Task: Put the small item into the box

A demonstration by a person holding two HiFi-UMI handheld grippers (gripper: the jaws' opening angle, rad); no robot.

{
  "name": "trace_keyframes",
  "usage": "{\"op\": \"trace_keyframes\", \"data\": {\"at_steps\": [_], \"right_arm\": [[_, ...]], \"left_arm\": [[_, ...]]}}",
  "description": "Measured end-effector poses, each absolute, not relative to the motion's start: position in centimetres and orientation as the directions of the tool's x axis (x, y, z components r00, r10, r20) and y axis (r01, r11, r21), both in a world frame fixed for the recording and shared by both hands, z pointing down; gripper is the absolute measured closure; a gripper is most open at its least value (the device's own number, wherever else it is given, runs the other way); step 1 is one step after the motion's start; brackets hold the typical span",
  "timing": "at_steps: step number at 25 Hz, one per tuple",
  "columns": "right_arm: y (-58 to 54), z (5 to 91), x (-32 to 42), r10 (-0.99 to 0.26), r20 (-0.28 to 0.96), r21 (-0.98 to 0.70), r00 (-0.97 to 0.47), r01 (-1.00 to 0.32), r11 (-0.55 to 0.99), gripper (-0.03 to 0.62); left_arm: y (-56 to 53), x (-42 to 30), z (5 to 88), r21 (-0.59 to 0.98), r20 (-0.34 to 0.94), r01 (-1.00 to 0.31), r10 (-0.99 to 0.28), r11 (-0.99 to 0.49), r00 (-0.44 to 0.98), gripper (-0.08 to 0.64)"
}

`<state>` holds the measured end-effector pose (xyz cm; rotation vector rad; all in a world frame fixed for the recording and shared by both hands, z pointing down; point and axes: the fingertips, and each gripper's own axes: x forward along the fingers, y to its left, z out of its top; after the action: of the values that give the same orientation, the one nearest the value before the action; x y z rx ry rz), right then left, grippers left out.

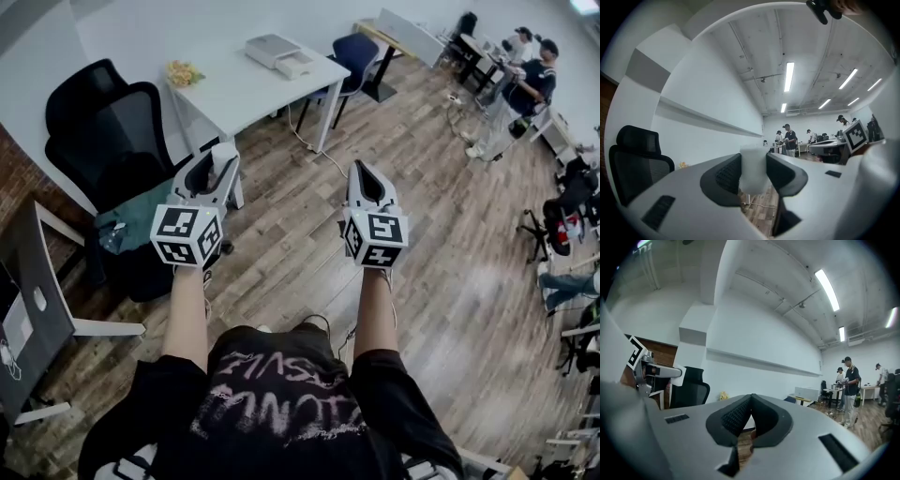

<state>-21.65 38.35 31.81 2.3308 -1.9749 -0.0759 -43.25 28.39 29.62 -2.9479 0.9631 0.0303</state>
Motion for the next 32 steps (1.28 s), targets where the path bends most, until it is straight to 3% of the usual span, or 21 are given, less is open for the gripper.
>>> {"op": "trace_keyframes", "data": {"at_steps": [17, 32], "right_arm": [[36.8, 34.1, -20.7, -0.985, 0.07, 0.047, 0.156, -0.987, -0.153, 0.589], [28.3, 35.7, -13.1, -0.987, 0.084, 0.036, 0.14, -0.99, -0.138, 0.589]], "left_arm": [[26.7, -42.6, 30.4, -0.018, -0.014, -0.581, -0.581, -0.813, 0.814, 0.396], [18.7, -34.9, 31.7, 0.008, 0.001, -0.576, -0.576, -0.817, 0.817, 0.396]]}}
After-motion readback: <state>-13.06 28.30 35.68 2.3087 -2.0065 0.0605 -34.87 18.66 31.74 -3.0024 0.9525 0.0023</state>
